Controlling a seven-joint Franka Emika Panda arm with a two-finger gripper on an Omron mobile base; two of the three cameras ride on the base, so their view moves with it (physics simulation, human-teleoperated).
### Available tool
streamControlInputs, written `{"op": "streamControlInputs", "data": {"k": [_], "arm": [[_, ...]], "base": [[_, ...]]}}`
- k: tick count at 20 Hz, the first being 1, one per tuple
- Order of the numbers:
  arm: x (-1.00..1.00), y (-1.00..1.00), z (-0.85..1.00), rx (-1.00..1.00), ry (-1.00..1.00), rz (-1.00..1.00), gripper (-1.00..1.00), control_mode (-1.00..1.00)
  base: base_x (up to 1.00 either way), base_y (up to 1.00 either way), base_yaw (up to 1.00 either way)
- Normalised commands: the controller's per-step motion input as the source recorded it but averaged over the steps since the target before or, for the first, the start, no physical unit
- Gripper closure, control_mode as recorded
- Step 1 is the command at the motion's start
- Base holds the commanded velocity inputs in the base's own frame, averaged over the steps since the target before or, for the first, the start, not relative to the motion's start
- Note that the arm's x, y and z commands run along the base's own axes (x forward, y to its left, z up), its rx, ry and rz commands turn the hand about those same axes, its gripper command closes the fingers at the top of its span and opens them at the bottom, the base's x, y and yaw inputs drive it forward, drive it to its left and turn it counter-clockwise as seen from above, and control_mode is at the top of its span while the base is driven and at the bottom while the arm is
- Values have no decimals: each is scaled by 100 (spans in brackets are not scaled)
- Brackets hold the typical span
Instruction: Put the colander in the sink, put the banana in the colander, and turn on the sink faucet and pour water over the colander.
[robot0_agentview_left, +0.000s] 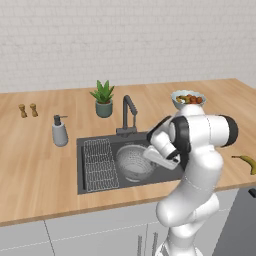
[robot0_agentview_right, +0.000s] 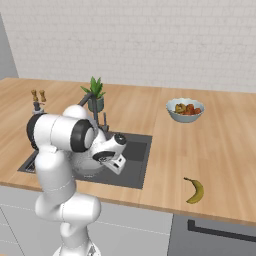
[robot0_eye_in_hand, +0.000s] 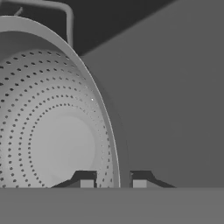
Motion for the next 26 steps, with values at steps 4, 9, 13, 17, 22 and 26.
{"op": "streamControlInputs", "data": {"k": [4, 9, 13, 17, 22, 26], "arm": [[18, 5, -47, 0, 0, 0, 100, -100], [18, 8, -46, 0, 0, 0, 100, -100], [16, 16, -37, 0, 0, 0, -100, -100], [-4, 30, 12, 0, -9, 0, -100, -100], [-7, 58, 50, 0, -17, 0, -100, -100], [-1, 35, 48, 0, -8, 0, -100, -100]], "base": [[0, 0, 0], [0, 0, 0], [0, 0, 0], [0, 0, 0], [0, 0, 0], [0, 0, 0]]}}
